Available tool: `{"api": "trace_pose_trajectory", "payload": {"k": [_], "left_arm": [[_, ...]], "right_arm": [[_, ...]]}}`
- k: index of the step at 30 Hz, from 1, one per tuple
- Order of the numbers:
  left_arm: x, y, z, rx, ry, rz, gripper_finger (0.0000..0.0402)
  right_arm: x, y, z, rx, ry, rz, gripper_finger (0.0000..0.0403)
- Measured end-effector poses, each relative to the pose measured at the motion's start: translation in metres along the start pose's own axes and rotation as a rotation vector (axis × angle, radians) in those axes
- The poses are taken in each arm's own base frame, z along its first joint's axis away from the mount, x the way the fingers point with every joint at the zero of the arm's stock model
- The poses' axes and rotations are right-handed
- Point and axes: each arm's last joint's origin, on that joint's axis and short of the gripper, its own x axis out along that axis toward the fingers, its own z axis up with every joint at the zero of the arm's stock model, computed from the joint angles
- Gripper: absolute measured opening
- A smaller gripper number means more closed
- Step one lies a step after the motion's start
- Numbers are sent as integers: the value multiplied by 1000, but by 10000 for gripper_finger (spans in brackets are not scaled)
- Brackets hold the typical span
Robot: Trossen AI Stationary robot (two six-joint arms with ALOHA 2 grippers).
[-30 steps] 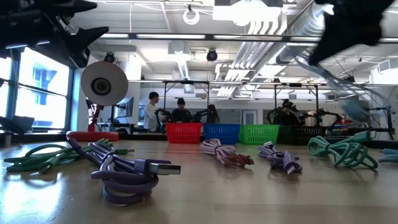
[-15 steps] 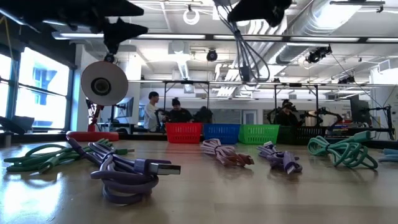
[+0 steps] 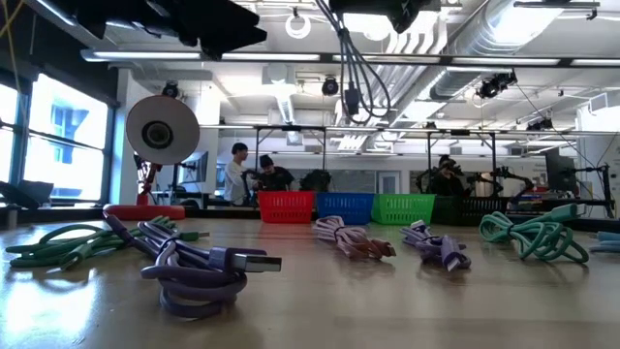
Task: Pick & Place USB Port
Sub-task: Put the right blue charger cable into the blue bin
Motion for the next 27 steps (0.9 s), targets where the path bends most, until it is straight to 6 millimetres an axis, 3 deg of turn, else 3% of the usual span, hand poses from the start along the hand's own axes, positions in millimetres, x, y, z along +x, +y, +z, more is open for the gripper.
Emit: {"api": "trace_pose_trajectory", "payload": {"k": [5, 15, 21, 27], "left_arm": [[6, 0, -1, 83, -11, 0, 223], [17, -3, 7, -39, -182, -121, 223], [31, -3, 2, -135, -216, -93, 223], [49, -1, 8, -122, -184, -92, 223]], "right_arm": [[1, -3, 0, -5, 3, -15, 0], [7, -22, 1, 9, -14, -29, 0], [10, -33, 3, 11, -38, -21, 0], [12, -40, 7, 17, -90, 39, 0]]}}
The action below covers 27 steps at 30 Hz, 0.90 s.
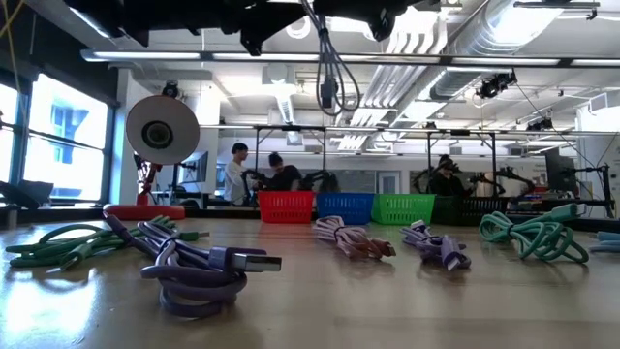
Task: Pick & Place USB Port
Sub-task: Put the right blue charger cable into the blue bin
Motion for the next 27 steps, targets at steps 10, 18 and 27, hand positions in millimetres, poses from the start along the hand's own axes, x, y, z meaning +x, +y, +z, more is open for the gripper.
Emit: {"api": "trace_pose_trajectory", "payload": {"k": [10, 18, 27], "left_arm": [[16, 2, 9, 25, 11, 3, 222], [16, 5, 8, 76, 18, 93, 138], [16, 5, 6, 148, 45, 126, 17]], "right_arm": [[1, -2, -1, 1, 7, 10, 0], [1, -3, -3, 6, 29, 7, 0], [0, -2, -4, -11, 45, -40, 24]]}}
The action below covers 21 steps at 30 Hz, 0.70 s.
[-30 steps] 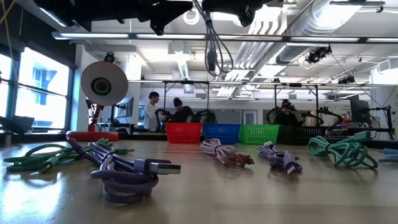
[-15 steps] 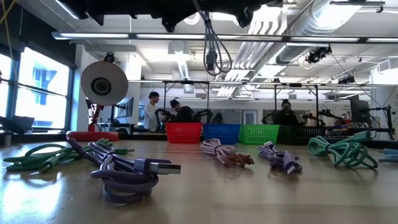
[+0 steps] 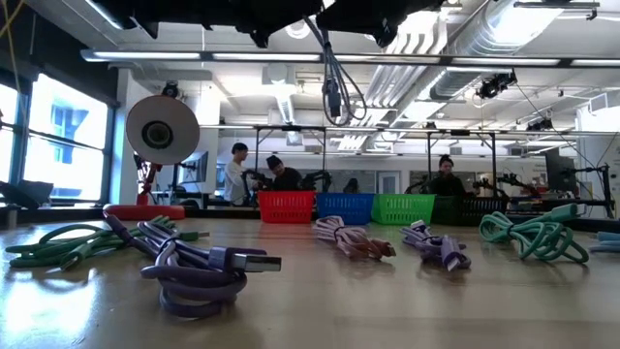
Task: Pick & Place USB Port
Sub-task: Put the right blue charger cable into the blue bin
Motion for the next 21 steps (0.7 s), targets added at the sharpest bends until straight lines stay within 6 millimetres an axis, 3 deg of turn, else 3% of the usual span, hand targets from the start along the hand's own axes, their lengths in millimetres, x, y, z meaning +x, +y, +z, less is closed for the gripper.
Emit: {"api": "trace_pose_trajectory", "payload": {"k": [12, 17, 21], "left_arm": [[0, 0, -6, 30, 60, 6, 7], [-1, 1, -13, 75, 138, 59, 8], [-2, 7, -16, 238, 214, 220, 8]], "right_arm": [[-1, 1, -11, 27, 110, -7, 143], [-2, -4, -15, -2, 159, -196, 166], [-5, -10, -20, -35, 217, -402, 166]]}}
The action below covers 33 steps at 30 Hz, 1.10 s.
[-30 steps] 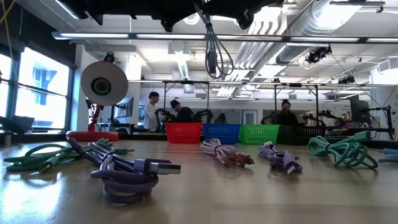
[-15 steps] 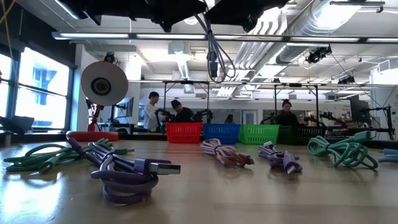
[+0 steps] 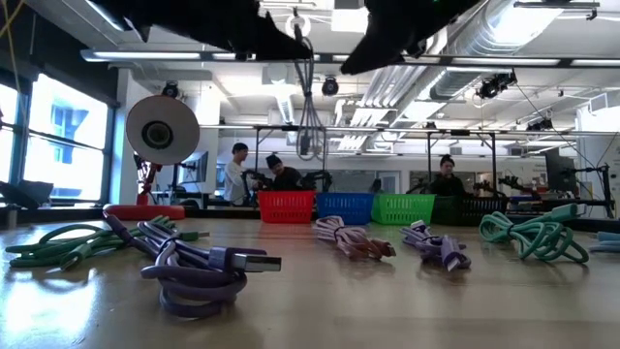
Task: Pick & Place USB Port
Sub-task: Put the right blue charger cable into the blue bin
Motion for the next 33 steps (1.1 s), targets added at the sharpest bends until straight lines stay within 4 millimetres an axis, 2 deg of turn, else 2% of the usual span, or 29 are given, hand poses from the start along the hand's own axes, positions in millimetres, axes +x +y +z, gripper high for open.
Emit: {"api": "trace_pose_trajectory", "payload": {"k": [3, 7, 12, 16, 20, 23, 26, 30, 33], "left_arm": [[3, 13, -4, 48, 15, 63, 8], [11, 42, 3, -137, -69, -27, 8], [26, 90, 6, -256, -87, -14, 8], [43, 130, 10, -355, -115, -40, 8], [71, 155, -3, -438, -75, -70, 8], [91, 165, -12, -468, -36, -57, 8], [109, 164, -24, -481, 30, -20, 8], [123, 162, -41, -488, 92, 56, 8], [127, 167, -52, -486, 131, 98, 8]], "right_arm": [[-1, -4, -3, 11, 30, -107, 167], [-6, -9, -6, 39, 60, -172, 167], [-13, -14, -10, 82, 104, -187, 167], [-14, -14, -14, 100, 135, -174, 167], [-14, -14, -16, 117, 151, -161, 167], [-14, -13, -16, 118, 157, -140, 167], [-14, -13, -16, 118, 161, -124, 167], [-14, -12, -17, 113, 174, -103, 167], [-14, -12, -19, 103, 186, -104, 167]]}}
